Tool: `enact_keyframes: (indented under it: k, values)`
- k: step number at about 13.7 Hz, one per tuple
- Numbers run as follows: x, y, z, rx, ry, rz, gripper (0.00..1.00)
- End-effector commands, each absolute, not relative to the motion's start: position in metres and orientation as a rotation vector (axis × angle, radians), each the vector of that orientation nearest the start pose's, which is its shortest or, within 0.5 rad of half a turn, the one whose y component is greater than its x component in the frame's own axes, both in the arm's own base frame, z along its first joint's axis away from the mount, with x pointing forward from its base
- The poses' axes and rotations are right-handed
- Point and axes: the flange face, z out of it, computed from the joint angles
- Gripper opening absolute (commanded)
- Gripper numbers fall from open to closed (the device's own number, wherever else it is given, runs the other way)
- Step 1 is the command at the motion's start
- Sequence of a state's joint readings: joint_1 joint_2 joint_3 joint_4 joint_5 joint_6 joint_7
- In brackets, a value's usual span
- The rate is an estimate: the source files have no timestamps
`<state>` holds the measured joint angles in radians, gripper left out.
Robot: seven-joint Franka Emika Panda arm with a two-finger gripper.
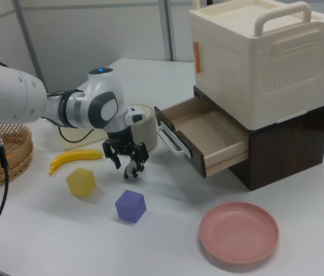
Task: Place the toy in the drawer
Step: 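Move the gripper down to the panda toy and close on it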
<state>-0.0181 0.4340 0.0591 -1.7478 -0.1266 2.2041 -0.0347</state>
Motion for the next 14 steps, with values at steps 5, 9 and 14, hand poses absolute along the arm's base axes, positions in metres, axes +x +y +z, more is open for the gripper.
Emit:
enact_keyframes:
  k: [5,9,14]
  values:
    - [0.671,0.024,0.32,-3.222,-0.245,-0.15,0.01]
    - [0.658,0.034,0.418,-3.21,-0.226,-0.284,0.0]
    - [0.648,0.042,0.561,-3.122,-0.176,-0.554,0.0]
